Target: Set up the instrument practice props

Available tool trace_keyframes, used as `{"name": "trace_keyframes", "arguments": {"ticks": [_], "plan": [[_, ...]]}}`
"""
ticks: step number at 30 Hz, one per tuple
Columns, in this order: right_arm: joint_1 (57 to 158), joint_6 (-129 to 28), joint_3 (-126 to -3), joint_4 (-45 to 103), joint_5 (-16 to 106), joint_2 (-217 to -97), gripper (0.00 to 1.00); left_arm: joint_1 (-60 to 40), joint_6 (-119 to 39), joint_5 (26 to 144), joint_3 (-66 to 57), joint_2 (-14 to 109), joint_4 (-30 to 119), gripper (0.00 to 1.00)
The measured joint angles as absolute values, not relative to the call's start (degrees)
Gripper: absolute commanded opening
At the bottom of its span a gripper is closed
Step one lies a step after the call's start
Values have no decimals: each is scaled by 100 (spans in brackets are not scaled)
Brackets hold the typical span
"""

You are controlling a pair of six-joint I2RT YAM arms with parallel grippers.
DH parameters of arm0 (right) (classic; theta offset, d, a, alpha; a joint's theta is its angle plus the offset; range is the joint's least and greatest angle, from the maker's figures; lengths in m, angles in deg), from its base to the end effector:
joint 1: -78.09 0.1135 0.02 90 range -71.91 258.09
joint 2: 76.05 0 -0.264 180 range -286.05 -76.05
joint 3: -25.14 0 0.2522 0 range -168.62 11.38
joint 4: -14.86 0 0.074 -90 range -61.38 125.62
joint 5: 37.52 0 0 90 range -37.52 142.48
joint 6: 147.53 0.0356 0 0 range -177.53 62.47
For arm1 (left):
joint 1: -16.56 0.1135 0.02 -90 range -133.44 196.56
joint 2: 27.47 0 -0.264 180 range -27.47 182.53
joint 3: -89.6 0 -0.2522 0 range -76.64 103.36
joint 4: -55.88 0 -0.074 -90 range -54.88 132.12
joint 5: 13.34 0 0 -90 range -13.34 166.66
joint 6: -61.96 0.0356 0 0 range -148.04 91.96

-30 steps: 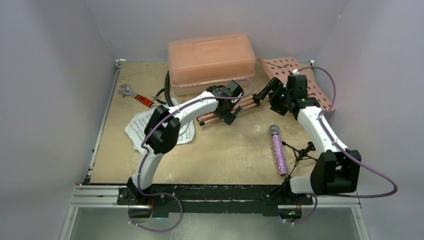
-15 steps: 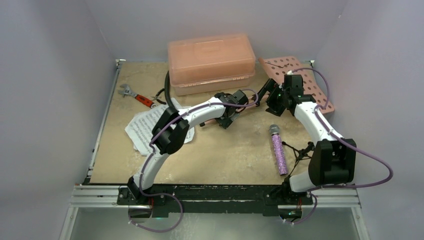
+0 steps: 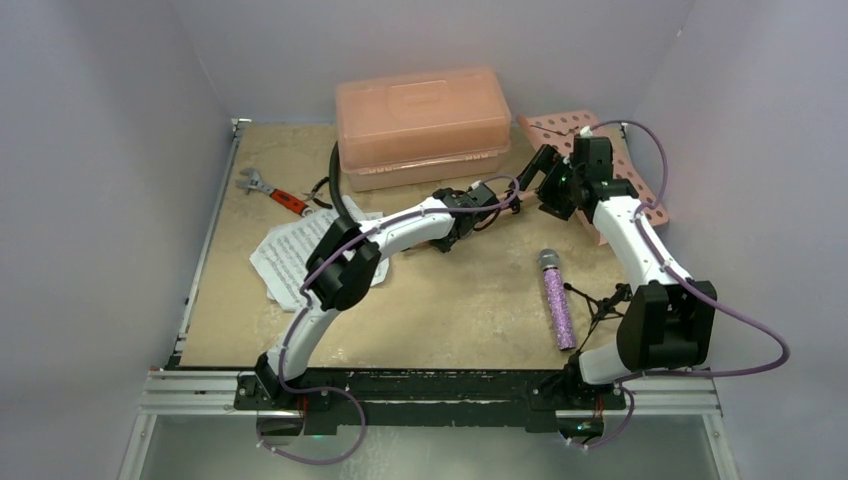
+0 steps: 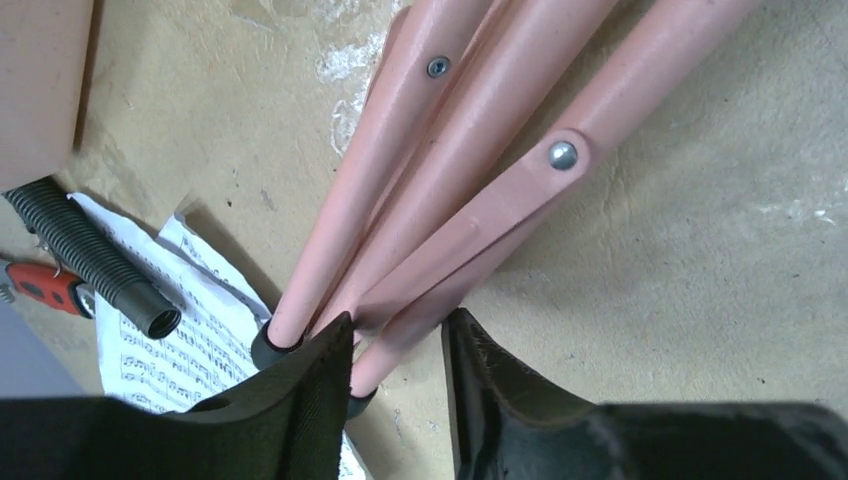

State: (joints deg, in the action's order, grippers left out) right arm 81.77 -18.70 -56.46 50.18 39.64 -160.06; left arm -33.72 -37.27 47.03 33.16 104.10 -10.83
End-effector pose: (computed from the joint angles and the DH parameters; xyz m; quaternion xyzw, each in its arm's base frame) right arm 0.3292 0.0291 0.2989 0.2224 0.8654 0.2522 0.3716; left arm 0.3155 -0.3522 0.1746 0.3041 0.9093 0.1562 0.2374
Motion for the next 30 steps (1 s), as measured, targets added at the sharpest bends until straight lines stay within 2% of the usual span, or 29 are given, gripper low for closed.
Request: {"name": "trace_keyframes", "arguments": {"ticks": [10, 14, 16, 18, 19, 21, 23, 26, 30], "plan": [[8134, -2126, -6076, 5232, 4294, -16122, 98, -3737, -4199, 5049, 3207, 10322, -1221, 13], [8134, -2132, -6076, 5232, 4290, -16244, 98, -3914, -4274, 5226, 2997, 10219, -1245, 13], [8134, -2134, -6079, 5230, 4290, -16285, 98, -3995, -4337, 5300, 2910, 10143, -1238, 21], [8134, -2150, -6079, 5235, 4292, -16307, 98, -4063, -4350, 5339, 2844, 10029, -1214, 37], [8134, -2161, -6081, 5239, 4296, -16307, 98, -4087, -4350, 5344, 2816, 9955, -1199, 49], [8134, -2191, -6118, 5263, 4329, -16307, 98, -4100, -4313, 5306, 2757, 9776, -1105, 67], [8134, -2252, -6186, 5285, 4403, -16307, 98, -4091, -4269, 5212, 2746, 9616, -1009, 79], [8134, -2349, -6302, 5311, 4484, -16307, 98, -4067, -4094, 5040, 2746, 9422, -755, 88], [8134, -2451, -6361, 5342, 4589, -16307, 98, -4004, -3743, 4841, 2746, 9358, -329, 95]]}}
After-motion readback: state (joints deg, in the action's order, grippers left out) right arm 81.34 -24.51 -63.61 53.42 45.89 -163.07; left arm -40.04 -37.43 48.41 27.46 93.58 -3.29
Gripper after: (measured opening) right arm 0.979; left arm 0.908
